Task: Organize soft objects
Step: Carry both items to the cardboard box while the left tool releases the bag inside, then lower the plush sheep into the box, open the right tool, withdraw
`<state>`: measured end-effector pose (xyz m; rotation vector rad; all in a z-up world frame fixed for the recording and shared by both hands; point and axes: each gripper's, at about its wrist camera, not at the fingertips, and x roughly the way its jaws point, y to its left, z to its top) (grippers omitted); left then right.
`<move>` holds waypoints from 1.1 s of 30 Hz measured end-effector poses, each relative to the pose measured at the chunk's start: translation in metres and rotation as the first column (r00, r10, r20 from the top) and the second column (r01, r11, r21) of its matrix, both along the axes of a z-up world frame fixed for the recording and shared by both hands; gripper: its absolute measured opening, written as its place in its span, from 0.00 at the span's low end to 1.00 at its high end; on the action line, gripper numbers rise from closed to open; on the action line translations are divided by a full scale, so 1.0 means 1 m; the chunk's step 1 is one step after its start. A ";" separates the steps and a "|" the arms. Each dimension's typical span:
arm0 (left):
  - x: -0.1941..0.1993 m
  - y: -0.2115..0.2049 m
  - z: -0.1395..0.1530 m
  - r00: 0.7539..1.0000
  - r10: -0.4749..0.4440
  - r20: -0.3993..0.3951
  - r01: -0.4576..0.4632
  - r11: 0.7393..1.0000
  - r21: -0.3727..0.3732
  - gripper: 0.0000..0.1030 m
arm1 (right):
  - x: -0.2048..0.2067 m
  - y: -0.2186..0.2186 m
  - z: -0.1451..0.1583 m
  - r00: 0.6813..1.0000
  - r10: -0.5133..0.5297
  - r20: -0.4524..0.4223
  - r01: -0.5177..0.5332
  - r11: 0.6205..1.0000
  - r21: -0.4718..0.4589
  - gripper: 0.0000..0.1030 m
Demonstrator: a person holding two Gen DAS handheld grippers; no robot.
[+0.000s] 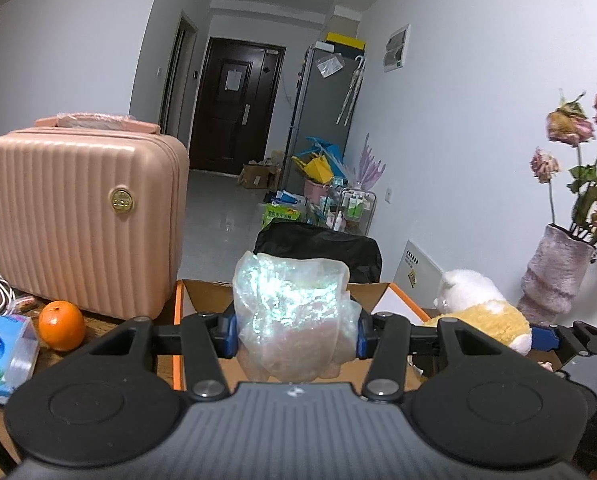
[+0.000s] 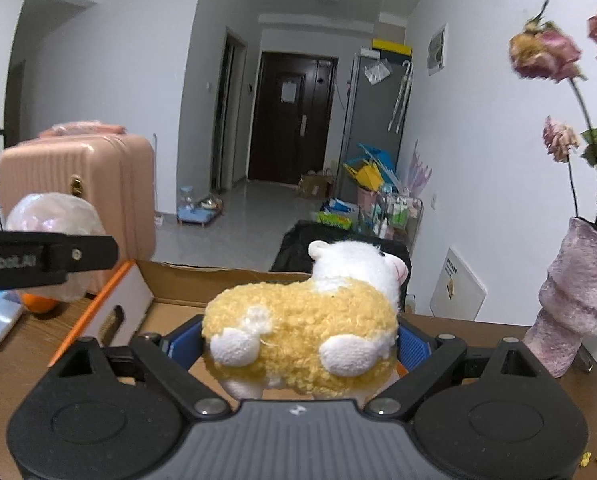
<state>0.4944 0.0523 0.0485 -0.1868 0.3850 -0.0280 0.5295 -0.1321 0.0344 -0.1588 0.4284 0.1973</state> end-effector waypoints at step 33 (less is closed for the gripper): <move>0.072 0.034 -0.035 0.985 0.105 -0.139 -0.104 0.995 0.015 1.00 | 0.082 0.007 -0.040 0.990 -0.061 -0.126 0.055 0.997 -0.054 1.00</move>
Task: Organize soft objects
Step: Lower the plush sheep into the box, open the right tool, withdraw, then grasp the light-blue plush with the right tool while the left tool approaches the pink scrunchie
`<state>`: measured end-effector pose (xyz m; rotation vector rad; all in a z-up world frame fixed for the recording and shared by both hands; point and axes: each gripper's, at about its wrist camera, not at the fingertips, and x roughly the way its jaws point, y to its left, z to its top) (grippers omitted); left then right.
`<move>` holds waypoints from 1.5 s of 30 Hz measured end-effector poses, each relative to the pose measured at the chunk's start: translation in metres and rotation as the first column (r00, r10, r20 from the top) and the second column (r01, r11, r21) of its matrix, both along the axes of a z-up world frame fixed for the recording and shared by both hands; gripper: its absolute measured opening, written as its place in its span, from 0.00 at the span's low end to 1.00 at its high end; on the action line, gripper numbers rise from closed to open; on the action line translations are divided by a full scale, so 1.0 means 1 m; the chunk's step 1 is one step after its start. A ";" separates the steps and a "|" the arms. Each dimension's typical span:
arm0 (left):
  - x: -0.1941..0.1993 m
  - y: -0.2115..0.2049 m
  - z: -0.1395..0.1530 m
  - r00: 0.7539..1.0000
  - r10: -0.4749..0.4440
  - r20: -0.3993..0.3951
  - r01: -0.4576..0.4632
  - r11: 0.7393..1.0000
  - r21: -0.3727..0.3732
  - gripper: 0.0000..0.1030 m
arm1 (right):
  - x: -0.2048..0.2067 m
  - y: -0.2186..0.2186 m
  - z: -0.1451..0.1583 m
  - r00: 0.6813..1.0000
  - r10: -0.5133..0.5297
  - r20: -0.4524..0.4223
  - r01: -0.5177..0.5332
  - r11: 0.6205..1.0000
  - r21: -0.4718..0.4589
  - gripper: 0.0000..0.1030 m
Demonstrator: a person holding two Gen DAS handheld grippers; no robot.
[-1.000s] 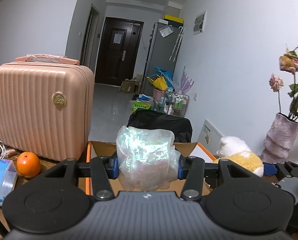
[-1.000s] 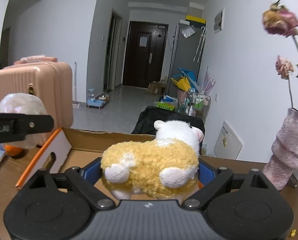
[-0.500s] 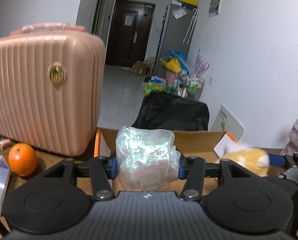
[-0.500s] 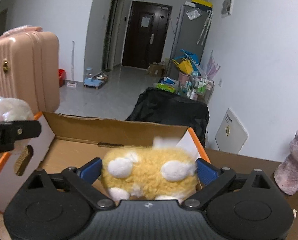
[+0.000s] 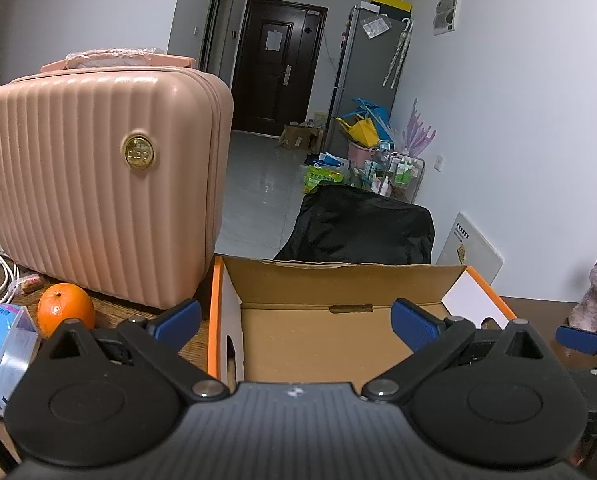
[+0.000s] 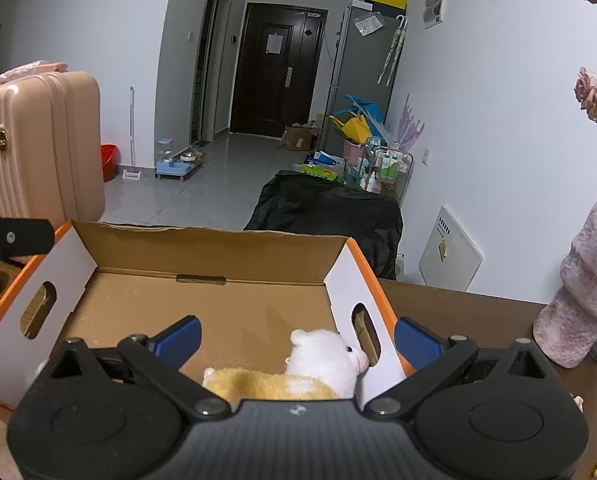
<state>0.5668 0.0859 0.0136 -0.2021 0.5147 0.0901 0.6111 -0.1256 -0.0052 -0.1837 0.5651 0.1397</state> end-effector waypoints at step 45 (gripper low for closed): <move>-0.248 -0.035 0.036 0.988 -0.118 0.100 0.108 0.988 0.106 1.00 | -0.296 -0.085 0.048 0.987 -0.010 0.162 -0.006 0.996 0.094 1.00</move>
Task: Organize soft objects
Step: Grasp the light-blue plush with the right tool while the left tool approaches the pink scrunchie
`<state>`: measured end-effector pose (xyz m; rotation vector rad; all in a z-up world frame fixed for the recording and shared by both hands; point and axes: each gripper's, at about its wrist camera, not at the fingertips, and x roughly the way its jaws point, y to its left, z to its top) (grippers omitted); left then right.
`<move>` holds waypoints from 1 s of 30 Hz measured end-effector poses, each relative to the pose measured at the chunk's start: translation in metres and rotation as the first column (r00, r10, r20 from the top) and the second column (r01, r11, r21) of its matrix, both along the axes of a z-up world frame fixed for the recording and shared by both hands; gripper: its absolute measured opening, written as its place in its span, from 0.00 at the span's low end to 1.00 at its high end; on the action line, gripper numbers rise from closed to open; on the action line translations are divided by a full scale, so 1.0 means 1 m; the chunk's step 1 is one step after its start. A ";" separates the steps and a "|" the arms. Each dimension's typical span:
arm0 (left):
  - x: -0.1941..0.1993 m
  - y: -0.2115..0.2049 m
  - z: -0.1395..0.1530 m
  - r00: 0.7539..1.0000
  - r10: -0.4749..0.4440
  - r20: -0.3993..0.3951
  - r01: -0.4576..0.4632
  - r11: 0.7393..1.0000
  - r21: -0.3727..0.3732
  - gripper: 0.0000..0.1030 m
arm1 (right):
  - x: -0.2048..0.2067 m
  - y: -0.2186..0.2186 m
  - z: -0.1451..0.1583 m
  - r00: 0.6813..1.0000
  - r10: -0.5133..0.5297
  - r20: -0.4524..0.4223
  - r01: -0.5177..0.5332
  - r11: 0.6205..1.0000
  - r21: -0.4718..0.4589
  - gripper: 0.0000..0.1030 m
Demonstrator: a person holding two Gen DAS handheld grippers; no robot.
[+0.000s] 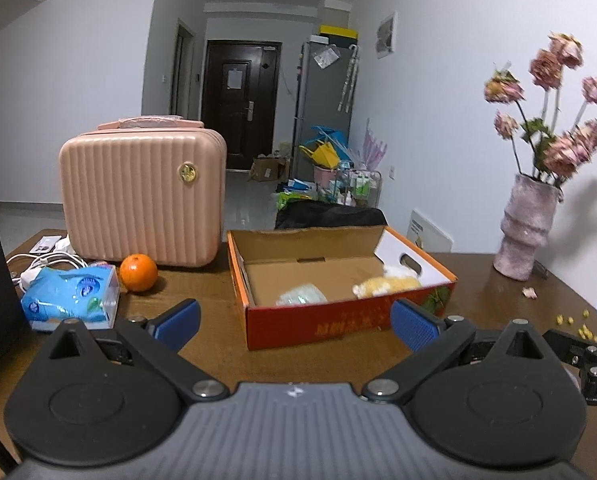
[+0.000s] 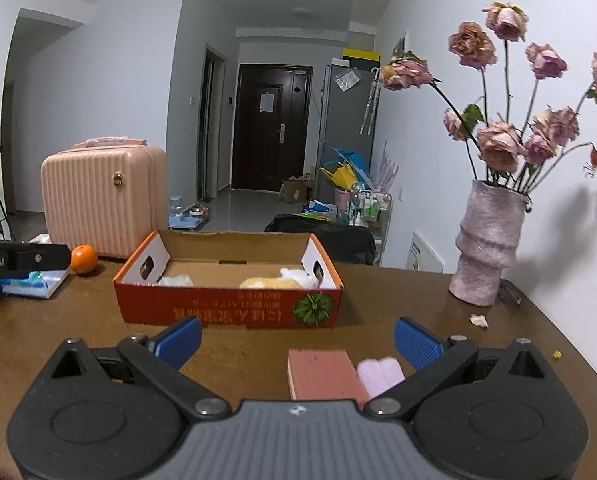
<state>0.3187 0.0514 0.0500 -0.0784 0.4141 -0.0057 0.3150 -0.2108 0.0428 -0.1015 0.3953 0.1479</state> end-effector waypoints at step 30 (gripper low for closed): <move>-0.059 -0.020 -0.054 0.993 -0.079 -0.091 0.079 0.997 -0.006 1.00 | -0.052 0.009 -0.050 0.989 0.053 -0.137 -0.065 0.994 -0.083 1.00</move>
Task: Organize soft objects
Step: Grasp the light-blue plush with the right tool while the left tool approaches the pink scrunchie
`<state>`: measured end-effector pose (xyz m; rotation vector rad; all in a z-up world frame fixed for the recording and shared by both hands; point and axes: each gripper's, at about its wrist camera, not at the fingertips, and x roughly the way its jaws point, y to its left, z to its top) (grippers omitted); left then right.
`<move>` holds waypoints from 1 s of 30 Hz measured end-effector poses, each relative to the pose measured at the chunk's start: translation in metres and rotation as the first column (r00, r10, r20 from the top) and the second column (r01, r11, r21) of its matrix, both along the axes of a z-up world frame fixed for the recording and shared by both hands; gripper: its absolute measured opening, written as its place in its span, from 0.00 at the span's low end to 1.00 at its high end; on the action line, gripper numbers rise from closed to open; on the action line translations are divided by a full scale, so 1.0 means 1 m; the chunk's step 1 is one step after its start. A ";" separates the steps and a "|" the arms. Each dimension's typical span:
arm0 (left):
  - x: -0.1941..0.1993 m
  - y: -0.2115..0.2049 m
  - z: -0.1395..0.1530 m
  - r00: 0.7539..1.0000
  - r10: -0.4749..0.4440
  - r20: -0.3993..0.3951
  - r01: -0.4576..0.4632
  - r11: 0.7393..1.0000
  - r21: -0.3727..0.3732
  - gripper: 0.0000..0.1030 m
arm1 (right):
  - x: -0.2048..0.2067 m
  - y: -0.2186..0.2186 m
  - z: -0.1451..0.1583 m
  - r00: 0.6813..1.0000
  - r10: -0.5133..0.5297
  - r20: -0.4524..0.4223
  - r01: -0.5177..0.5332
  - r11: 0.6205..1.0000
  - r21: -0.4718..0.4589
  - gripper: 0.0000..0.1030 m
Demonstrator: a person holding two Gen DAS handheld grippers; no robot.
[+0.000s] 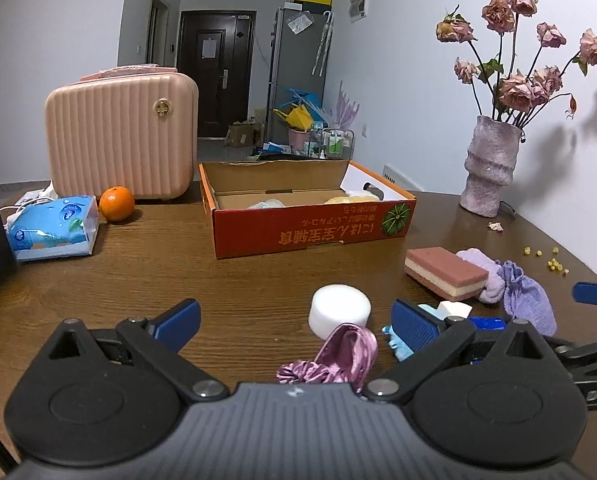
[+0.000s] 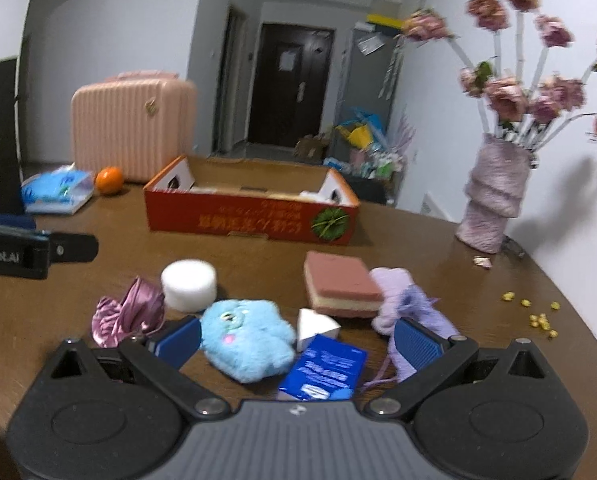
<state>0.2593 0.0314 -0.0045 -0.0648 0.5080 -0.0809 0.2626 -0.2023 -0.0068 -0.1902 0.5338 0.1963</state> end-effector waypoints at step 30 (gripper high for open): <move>0.029 0.036 -0.036 0.995 0.040 -0.088 -0.039 0.999 0.008 1.00 | 0.091 0.031 -0.078 0.977 0.093 -0.194 -0.073 0.991 0.108 0.62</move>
